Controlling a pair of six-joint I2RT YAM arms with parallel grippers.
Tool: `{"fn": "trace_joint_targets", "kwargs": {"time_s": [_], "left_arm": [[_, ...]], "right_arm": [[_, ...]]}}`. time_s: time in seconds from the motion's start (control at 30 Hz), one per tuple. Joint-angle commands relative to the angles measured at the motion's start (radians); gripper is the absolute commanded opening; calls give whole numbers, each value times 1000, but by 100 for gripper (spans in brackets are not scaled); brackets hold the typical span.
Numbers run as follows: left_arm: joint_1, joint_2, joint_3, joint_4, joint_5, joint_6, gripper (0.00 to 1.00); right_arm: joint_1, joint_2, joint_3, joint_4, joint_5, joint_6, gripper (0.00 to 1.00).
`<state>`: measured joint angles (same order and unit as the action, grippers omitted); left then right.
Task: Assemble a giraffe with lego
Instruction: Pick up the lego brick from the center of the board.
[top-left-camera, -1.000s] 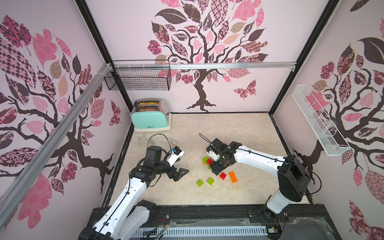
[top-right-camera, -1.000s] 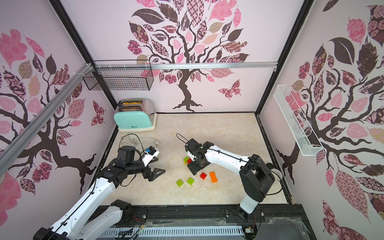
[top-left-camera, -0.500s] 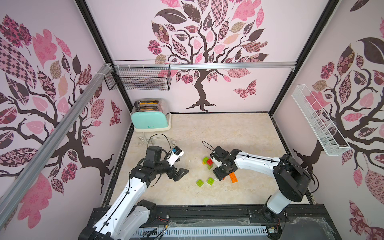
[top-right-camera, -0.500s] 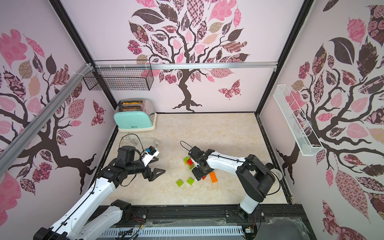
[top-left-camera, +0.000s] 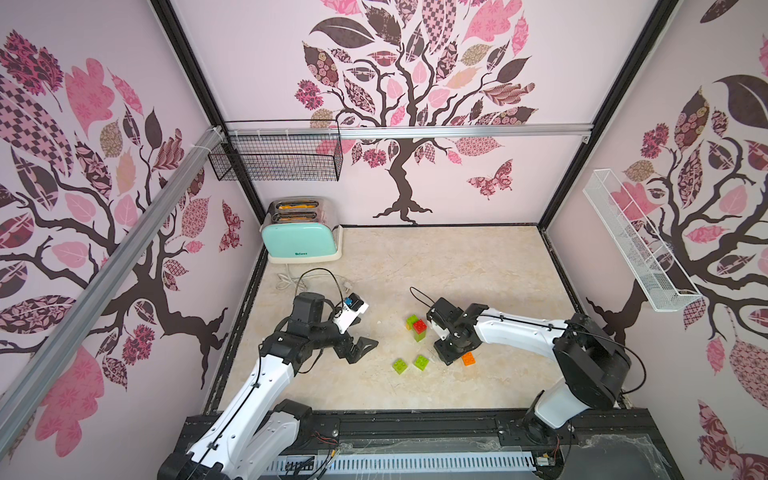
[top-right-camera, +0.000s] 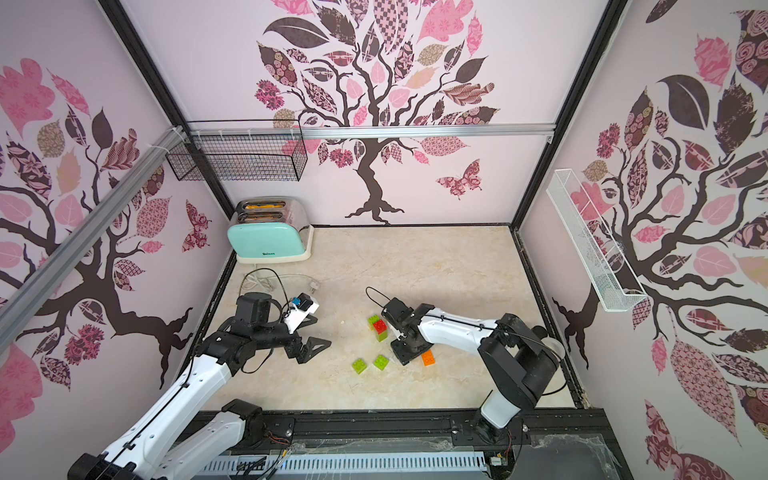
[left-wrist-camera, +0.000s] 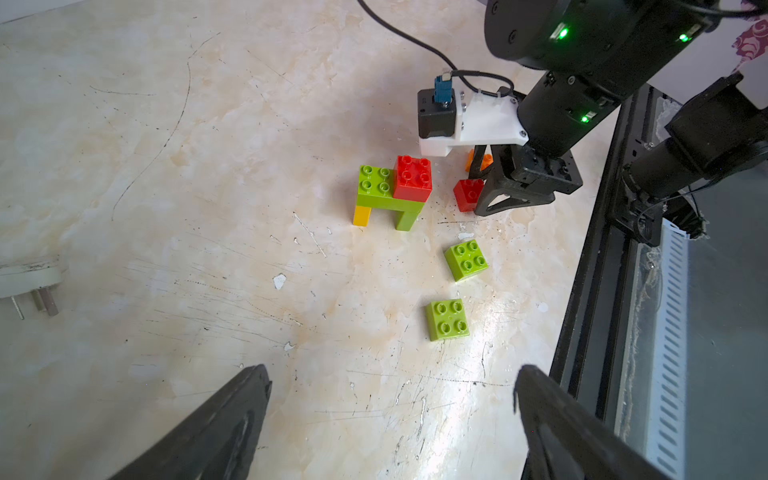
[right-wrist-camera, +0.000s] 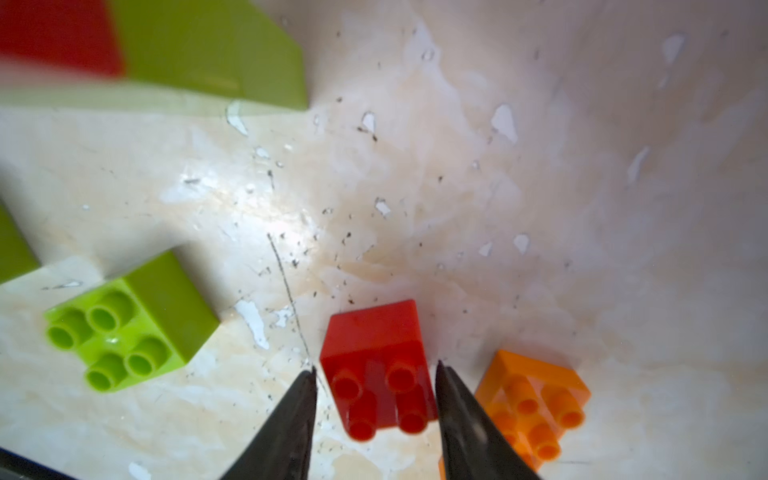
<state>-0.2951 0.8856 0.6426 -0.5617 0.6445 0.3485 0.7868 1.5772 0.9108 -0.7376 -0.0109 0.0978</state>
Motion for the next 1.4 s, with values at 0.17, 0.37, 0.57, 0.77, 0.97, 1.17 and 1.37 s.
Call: {"fn": "trace_joint_targets", "kwargs": {"time_s": [0.17, 0.37, 0.57, 0.77, 0.97, 1.17, 1.37], "left_arm": [[5, 2, -7, 14, 21, 7, 98], [5, -4, -9, 13, 22, 9, 98], [6, -7, -11, 15, 25, 9, 98], [5, -6, -12, 16, 26, 7, 98], [5, -6, -11, 15, 23, 7, 98], [5, -4, -9, 13, 21, 9, 98], [3, 2, -6, 16, 25, 7, 98]], "right_arm": [[-3, -33, 7, -3, 11, 37, 44], [-1, 3, 26, -2, 10, 25, 42], [0, 17, 21, 10, 9, 23, 42], [0, 27, 35, 12, 6, 27, 42], [1, 40, 63, -13, 7, 26, 29], [0, 20, 127, -110, 26, 44, 26], [1, -19, 246, -244, 29, 99, 25]]}}
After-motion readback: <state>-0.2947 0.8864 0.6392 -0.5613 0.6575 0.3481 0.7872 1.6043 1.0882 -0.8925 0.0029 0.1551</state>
